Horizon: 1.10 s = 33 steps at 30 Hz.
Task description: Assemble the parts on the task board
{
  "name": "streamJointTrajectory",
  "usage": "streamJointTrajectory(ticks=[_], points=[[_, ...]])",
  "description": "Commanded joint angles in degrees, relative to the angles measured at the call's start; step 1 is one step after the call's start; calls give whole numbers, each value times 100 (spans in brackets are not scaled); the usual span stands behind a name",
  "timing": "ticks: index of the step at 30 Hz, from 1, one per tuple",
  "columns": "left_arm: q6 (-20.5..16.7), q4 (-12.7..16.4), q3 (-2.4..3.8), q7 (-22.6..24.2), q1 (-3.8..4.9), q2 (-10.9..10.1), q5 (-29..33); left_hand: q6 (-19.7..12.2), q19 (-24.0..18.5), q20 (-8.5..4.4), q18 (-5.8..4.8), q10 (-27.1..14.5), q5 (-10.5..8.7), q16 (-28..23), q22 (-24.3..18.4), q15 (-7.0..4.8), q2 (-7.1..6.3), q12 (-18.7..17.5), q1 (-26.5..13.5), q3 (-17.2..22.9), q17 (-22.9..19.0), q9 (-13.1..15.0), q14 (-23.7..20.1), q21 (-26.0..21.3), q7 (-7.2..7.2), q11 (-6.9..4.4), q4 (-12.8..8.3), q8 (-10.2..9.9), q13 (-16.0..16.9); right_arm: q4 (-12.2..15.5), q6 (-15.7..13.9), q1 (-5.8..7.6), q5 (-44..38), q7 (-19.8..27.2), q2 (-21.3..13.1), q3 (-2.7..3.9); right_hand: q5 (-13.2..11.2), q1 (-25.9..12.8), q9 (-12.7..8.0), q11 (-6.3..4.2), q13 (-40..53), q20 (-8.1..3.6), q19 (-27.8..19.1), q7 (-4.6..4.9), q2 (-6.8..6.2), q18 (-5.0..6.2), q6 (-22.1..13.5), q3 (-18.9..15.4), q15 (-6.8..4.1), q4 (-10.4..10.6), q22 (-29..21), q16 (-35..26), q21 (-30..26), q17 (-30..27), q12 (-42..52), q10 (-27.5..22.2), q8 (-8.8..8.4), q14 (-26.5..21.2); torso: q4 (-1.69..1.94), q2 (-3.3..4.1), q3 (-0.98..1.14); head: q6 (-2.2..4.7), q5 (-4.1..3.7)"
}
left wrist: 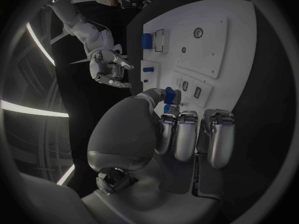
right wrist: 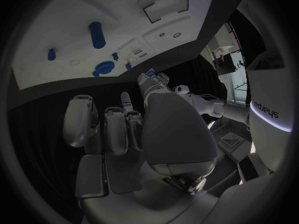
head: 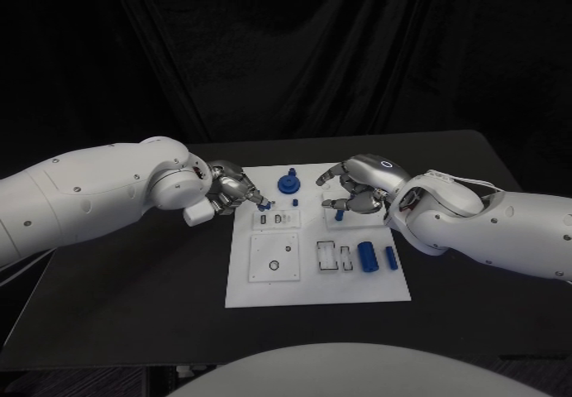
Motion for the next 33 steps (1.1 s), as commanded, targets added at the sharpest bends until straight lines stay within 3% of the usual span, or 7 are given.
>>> streamJointTrajectory(ticks=[1, 3, 6, 13, 20, 33], points=[[436, -141, 2, -673, 68, 178, -104, 266, 603, -12, -79, 547, -30, -16, 1509, -31, 25, -6, -51, 266, 1295, 3, 522, -20, -265, -46, -209, 228, 1456, 53, -141, 14, 73, -38, -51, 1, 161, 87, -18, 22, 1019, 31, 10, 5, -10, 105, 95, 14, 16, 53, 937, 17, 1, 492, -5, 182, 36, 333, -7, -15, 16, 2, -14], [417, -214, 2, -726, 98, 308, -262, 271, 603, -16, -79, 557, -31, -16, 1509, -33, 34, 4, -50, 297, 1297, 0, 524, -20, -267, -49, -220, 228, 1466, 78, -180, 16, 78, -6, -89, 1, 252, 93, -28, 26, 1023, 33, 20, 6, -7, 102, 133, 16, 19, 76, 944, 22, 14, 497, -1, 187, 43, 337, -9, -16, 18, 2, -20], [316, -287, 2, -786, 125, 481, -627, 307, 603, -35, -79, 570, -108, -19, 1509, -46, -14, 15, -128, 341, 1289, -24, 525, -20, -277, -57, -230, 207, 1479, 118, -235, 18, 104, 33, -144, 1, 117, -86, -44, 39, 1043, 42, 41, -1, -8, 95, 244, -61, 29, 253, 957, 39, 38, 518, 17, 209, 72, 348, -6, -12, 14, 2, -31], [249, -517, 2, -881, 145, 781, -1215, 466, 603, -111, -79, 597, -250, -14, 1509, -94, -81, 42, -303, 399, 1321, -42, 548, -20, -331, -110, -249, 189, 1509, 176, -264, 19, 156, 61, -223, 1, 201, -121, -57, 51, 1059, 46, 57, -4, 22, 89, 294, -64, 36, 282, 968, 52, 62, 535, 31, 227, 78, 356, -4, -16, 23, 2, 7], [238, -701, 1, -946, 140, 999, -1418, 458, 603, -142, -79, 597, -354, -50, 1509, -106, -50, 42, -371, 422, 1204, -53, 509, -20, -337, -118, -238, 148, 1509, 232, -270, 20, 167, 49, -259, 1, 208, -178, -66, 60, 1059, 51, 61, -1, 42, 88, 324, -77, 44, 302, 970, 50, 62, 531, 31, 228, 81, 356, 2, -19, 22, 2, 14], [-151, -550, 0, -1026, 67, 1109, -1993, 535, 603, -221, -79, 597, -390, -68, 1509, -142, -20, 42, -542, 469, 1168, -61, 510, -20, -366, -152, -220, 105, 1509, 229, -227, 18, 202, 33, -213, 1, 190, -145, -75, 58, 1041, 53, 51, -5, 34, 95, 332, -71, 44, 273, 962, 39, 29, 516, 17, 213, 75, 352, -1, -17, 27, 2, -25]])
